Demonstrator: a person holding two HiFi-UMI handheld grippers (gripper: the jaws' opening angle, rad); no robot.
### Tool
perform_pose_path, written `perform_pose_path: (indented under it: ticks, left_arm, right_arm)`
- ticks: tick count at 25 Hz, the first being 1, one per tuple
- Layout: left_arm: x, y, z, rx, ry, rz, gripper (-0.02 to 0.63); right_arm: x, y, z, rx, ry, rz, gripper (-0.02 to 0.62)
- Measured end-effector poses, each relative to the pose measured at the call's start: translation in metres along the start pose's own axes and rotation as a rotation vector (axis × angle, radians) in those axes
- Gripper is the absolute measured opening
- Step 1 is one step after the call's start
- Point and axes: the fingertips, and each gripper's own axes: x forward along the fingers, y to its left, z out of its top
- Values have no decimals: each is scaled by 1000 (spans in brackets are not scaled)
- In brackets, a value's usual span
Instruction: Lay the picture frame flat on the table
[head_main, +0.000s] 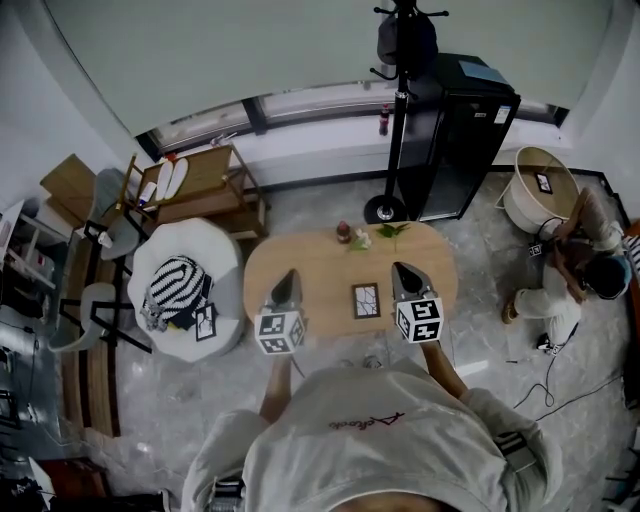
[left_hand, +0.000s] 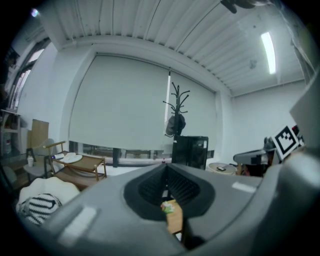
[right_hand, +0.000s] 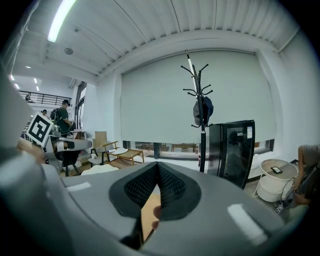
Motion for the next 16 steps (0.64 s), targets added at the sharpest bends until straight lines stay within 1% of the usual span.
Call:
perform_pose_path:
  ticks: [16]
  left_arm:
    - [1,1,0,1,-9,-7,0]
  right_arm:
    - [2,2,0,1,1,-9,3]
